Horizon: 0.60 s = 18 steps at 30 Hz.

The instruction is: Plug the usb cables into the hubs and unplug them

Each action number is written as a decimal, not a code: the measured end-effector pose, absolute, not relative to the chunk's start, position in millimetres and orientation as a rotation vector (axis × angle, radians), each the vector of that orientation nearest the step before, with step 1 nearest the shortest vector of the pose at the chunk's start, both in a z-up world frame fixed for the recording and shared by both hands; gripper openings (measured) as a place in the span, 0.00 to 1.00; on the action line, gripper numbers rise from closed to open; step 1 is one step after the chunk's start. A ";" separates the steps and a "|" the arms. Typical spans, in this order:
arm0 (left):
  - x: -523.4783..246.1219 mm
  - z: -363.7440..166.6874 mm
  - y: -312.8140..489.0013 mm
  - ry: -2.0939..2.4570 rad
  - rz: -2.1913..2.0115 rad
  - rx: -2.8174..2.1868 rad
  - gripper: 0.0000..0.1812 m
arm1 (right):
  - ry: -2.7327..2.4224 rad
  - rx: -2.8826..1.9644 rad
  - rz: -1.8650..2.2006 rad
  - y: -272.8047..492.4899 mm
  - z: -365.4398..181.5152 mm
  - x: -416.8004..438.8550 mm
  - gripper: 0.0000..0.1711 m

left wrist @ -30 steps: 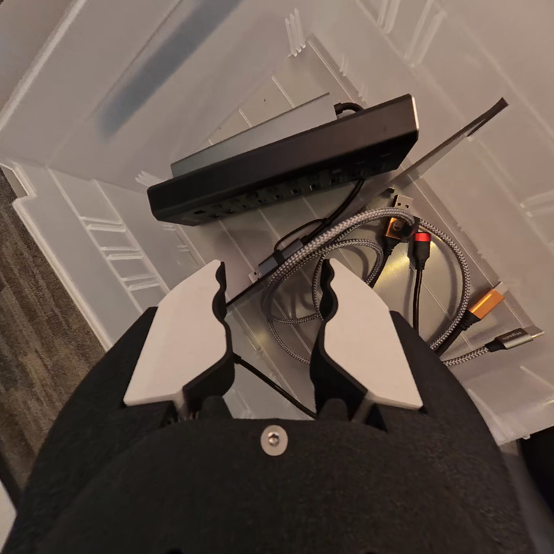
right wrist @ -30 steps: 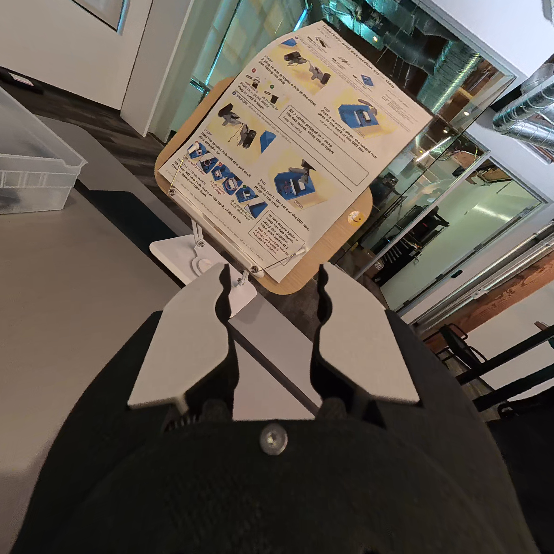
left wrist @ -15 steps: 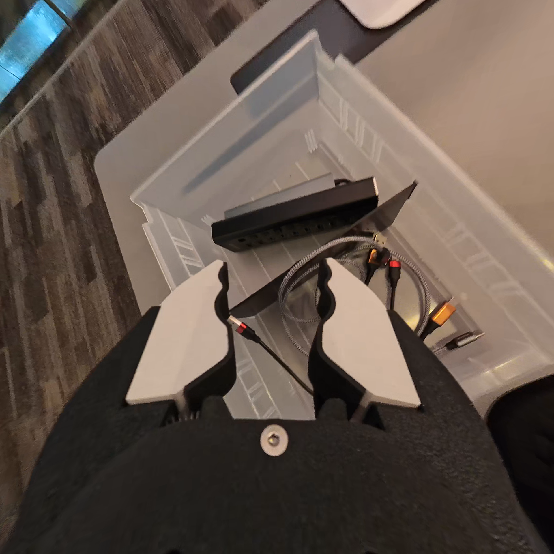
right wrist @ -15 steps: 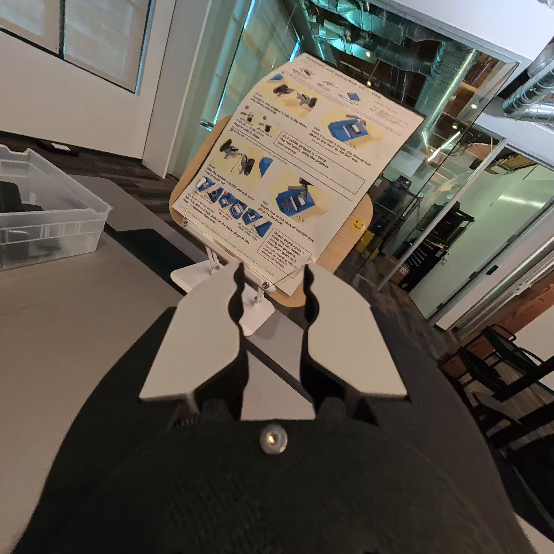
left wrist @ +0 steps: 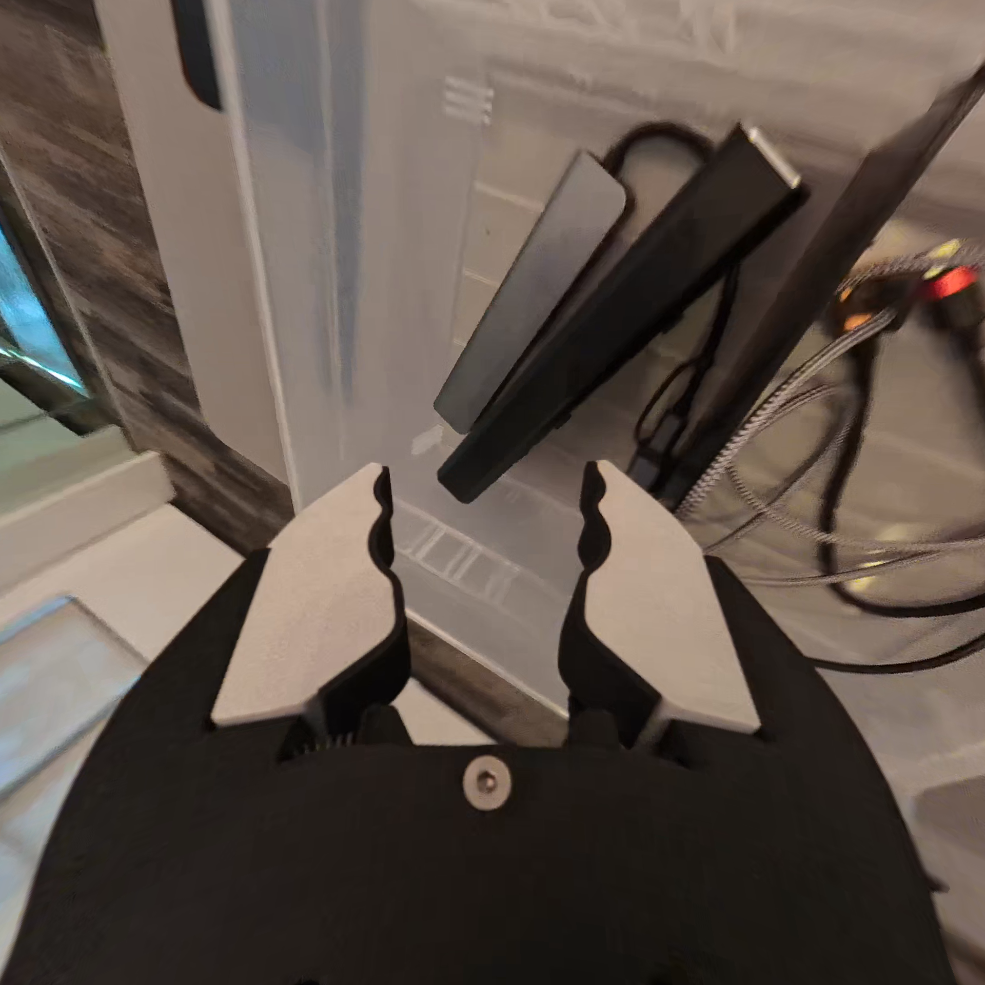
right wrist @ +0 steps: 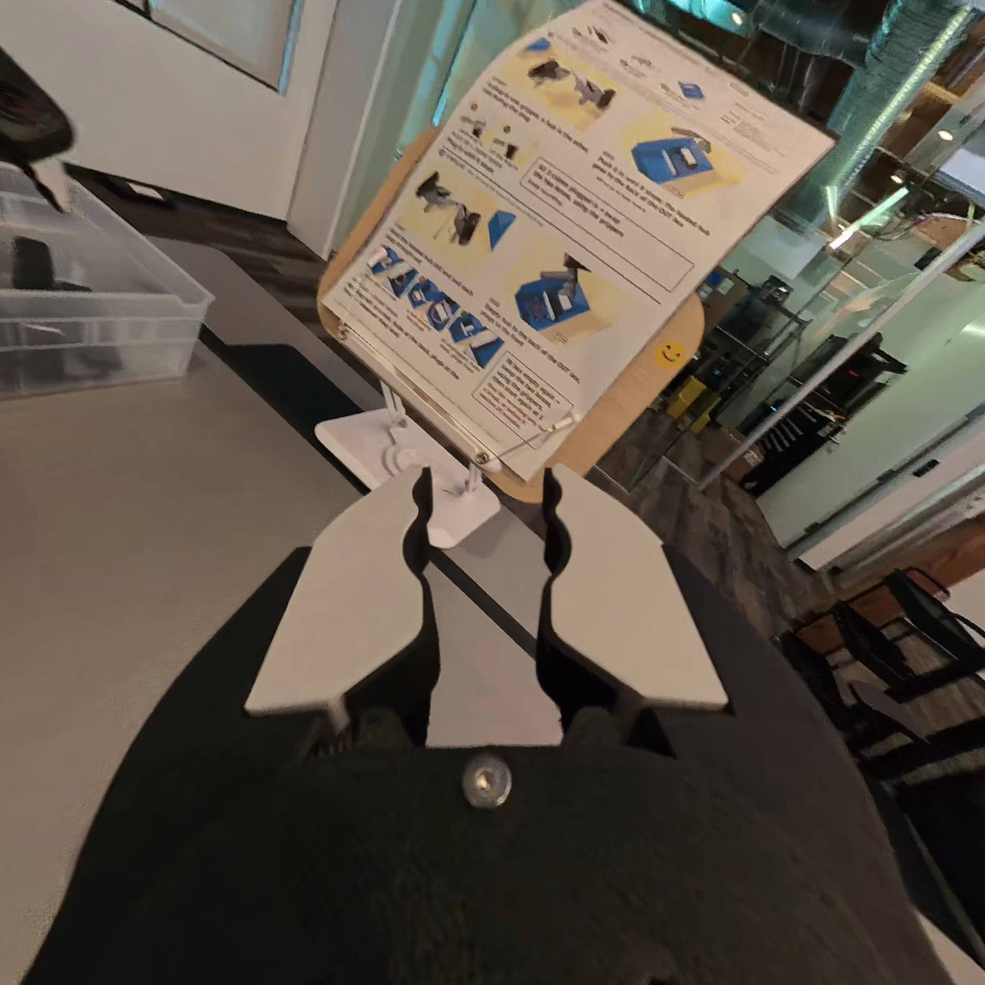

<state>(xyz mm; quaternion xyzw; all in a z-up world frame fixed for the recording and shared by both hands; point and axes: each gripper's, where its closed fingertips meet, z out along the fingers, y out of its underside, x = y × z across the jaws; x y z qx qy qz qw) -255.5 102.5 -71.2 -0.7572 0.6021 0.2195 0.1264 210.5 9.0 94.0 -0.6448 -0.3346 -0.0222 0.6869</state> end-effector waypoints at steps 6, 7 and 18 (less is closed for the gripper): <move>-257.1 -101.7 110.9 2.064 0.636 -2.128 0.32 | -0.590 -1.712 -0.333 35.8 60.3 263.2 0.26; -255.5 -104.8 110.7 2.082 0.597 -2.137 0.32 | -0.584 -1.724 -0.314 36.7 57.3 264.1 0.26; -255.8 -147.5 111.8 2.170 0.416 -2.120 0.25 | -0.511 -1.782 -0.233 44.1 45.9 281.1 0.26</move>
